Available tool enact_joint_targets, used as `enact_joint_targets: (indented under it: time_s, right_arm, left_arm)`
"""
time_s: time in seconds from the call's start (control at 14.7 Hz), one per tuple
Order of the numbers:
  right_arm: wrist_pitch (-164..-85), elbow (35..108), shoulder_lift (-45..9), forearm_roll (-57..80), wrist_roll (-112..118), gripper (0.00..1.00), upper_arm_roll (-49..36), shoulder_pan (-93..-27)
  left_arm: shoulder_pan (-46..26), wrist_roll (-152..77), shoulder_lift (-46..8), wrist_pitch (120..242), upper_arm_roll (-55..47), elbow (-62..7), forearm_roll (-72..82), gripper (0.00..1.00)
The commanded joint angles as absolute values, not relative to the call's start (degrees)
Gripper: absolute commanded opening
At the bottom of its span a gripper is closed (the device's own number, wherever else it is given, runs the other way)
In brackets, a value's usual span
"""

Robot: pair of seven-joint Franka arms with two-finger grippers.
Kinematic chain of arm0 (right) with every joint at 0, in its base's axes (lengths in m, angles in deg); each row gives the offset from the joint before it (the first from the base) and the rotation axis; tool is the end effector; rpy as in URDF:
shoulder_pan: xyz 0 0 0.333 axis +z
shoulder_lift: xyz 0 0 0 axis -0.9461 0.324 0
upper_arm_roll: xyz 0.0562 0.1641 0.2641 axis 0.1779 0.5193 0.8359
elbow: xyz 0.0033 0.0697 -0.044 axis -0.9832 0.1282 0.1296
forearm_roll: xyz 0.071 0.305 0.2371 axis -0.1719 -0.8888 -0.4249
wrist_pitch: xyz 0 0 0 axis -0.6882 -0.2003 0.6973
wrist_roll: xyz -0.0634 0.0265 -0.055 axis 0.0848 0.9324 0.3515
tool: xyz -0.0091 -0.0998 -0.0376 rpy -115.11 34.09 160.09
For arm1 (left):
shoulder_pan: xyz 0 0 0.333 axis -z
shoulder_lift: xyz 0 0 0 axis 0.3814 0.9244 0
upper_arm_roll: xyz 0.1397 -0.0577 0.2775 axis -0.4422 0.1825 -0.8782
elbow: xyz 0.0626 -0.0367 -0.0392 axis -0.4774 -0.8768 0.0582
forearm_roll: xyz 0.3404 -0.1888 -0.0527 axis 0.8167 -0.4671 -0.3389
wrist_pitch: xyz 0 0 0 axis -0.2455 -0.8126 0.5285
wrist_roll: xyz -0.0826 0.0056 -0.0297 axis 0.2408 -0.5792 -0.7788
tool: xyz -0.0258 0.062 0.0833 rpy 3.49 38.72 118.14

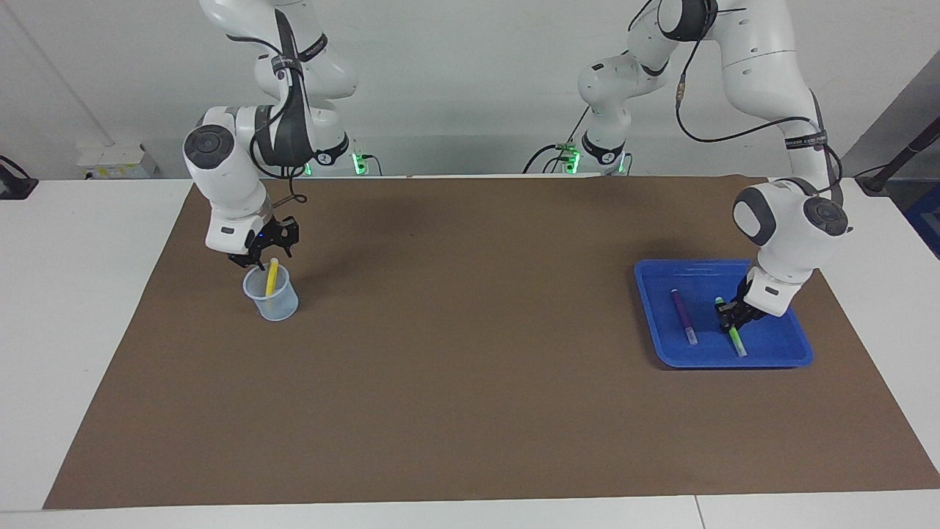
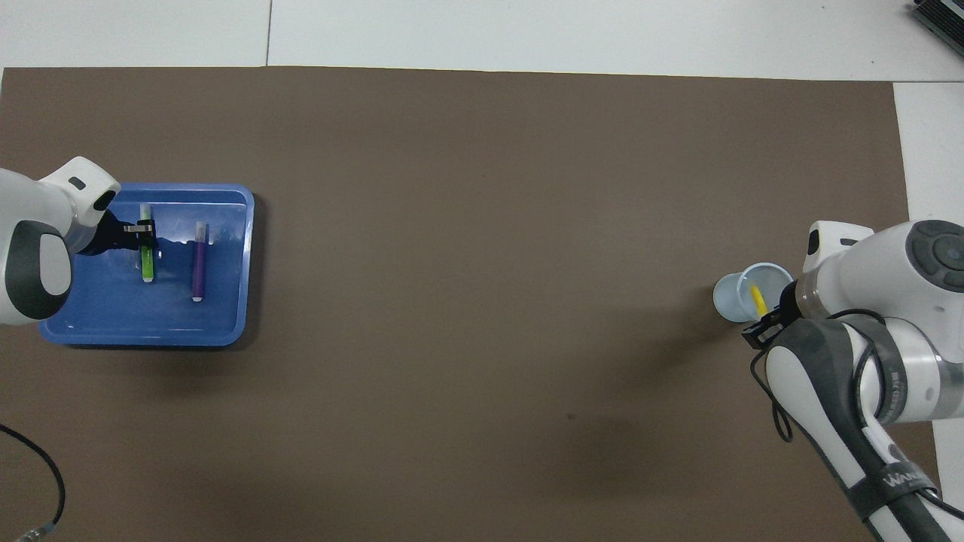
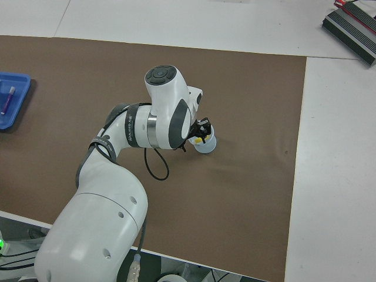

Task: Right arm passes pens to left for tray arrangement
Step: 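Open the left gripper to release the green pen in the tray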

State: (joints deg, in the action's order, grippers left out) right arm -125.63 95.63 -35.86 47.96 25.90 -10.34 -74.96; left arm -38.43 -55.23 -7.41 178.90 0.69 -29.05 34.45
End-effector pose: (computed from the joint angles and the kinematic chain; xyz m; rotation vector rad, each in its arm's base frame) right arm 0.5052 -0.0100 0.3826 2.9497 0.8876 -0.2060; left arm 0.6211 0.0960 0.3058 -3.1298 -0.1133 -0.1212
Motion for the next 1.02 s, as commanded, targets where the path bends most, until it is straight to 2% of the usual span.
enact_joint_targets:
  time_s: [0.0,0.34,0.68,0.75,0.82,0.95]
  right_arm:
    - [-124.68,95.71,-36.55,49.97,25.24,0.51,-9.96,-75.49]
    - [-124.68,95.36,-36.37,50.77,25.42,0.28,-9.96,-75.75]
    - [-124.59,94.84,-36.2,50.77,25.5,0.17,-9.96,-75.75]
    - [-124.59,94.75,-36.11,50.85,25.42,0.19,-9.96,-75.84]
    - [-124.77,94.75,-36.11,50.77,25.16,0.44,-9.96,-75.75]
    - [-125.29,94.49,-35.93,50.77,25.15,0.47,-9.96,-75.75]
  left_arm:
    - [-39.12,-54.91,-7.49,179.16,1.19,-28.95,35.64,1.0]
    - [-39.03,-54.65,-8.28,172.41,1.45,-25.97,35.2,1.0]
    - [-38.16,-49.13,-10.64,166.77,1.71,-24.11,31.53,1.0]
    - [-37.81,-46.85,-11.43,166.07,1.71,-24.11,30.03,1.0]
    - [-37.72,-44.3,-12.05,165.45,1.8,-24.2,29.23,1.0]
    - [-36.23,-39.03,-13.11,163.7,2.15,-24.29,28.61,1.0]
